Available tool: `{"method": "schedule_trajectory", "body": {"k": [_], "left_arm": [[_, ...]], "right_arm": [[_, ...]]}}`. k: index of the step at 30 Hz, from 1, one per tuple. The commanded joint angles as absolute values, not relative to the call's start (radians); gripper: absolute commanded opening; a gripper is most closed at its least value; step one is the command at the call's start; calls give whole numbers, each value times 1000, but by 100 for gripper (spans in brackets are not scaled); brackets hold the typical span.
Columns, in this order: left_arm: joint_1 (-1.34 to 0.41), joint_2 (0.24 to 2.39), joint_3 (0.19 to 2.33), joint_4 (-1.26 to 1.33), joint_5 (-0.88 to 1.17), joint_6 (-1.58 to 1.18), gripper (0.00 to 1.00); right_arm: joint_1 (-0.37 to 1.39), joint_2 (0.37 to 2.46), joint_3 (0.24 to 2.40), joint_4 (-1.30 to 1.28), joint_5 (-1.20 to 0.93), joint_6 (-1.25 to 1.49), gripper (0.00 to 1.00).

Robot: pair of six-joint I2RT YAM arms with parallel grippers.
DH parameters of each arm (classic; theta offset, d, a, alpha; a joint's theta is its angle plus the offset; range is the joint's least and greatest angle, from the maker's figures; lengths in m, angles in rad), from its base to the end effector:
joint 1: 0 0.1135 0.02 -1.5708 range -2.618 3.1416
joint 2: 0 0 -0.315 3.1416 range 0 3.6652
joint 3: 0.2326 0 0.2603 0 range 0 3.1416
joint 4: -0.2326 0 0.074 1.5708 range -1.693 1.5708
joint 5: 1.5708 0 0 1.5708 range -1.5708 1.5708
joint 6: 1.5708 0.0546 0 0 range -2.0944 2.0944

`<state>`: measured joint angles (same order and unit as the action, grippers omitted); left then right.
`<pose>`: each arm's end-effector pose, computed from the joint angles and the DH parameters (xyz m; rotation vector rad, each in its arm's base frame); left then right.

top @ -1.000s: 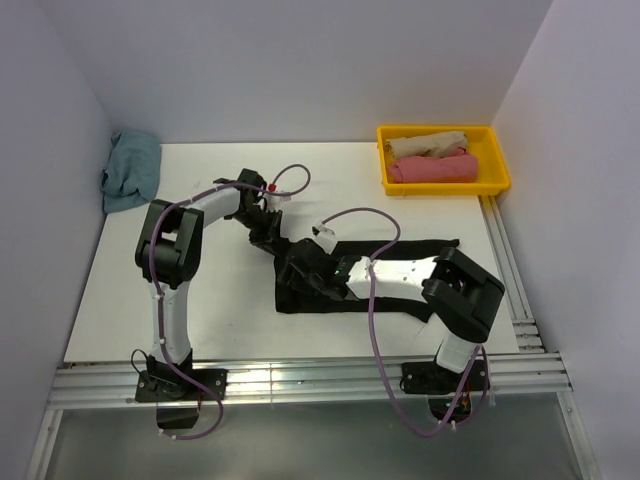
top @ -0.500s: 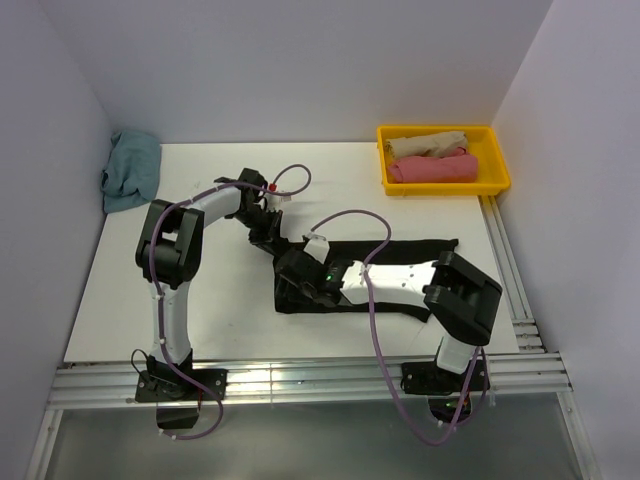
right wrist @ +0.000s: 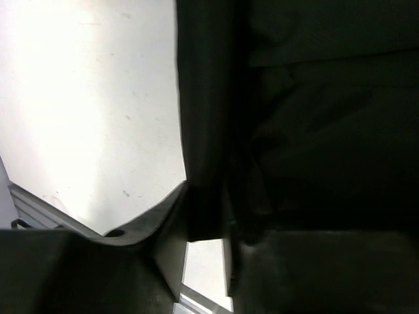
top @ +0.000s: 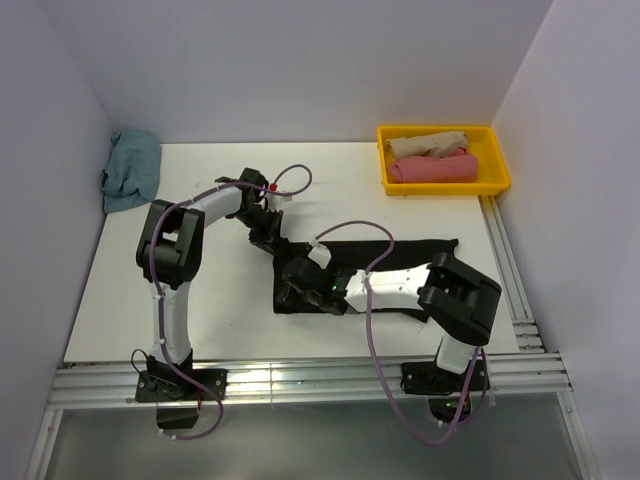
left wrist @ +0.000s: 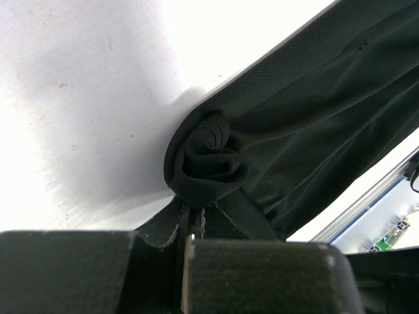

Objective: Roll the t-shirts
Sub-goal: Roll the tshirt

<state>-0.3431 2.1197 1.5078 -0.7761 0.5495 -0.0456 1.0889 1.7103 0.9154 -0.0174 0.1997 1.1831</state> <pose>0.4124 -0.1776 0.1673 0.5122 2.9038 -0.8674 0.1819 0.3244 0.1941 0.2201 2.5233 0.8080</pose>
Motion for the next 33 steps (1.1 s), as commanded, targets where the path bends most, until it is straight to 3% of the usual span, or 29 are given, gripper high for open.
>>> {"method": "schedule_trajectory", "body": {"k": [1, 8, 11, 12, 15, 17, 25, 33], "left_arm": [[-347, 2120, 1525, -784, 477, -18, 0], [-347, 2123, 1520, -784, 477, -20, 0], [-347, 2125, 1522, -784, 474, -20, 0], [-348, 2126, 1526, -787, 472, -20, 0], [-348, 2126, 1531, -790, 460, -20, 0], [-350, 2129, 1532, -793, 453, -18, 0], [-351, 2131, 1549, -814, 422, -12, 0], [-357, 2137, 1562, -827, 402, -12, 0]], "right_arm": [[1097, 1723, 867, 101, 193, 1249, 29], [1097, 1689, 671, 389, 201, 1361, 0], [1095, 1709, 635, 483, 187, 1368, 0], [1097, 1735, 635, 500, 158, 1368, 4], [1097, 1766, 647, 522, 130, 1374, 30], [1098, 1753, 667, 467, 132, 1365, 36], [1104, 1666, 804, 54, 262, 1293, 49], [1114, 1647, 917, -155, 293, 1221, 61]]}}
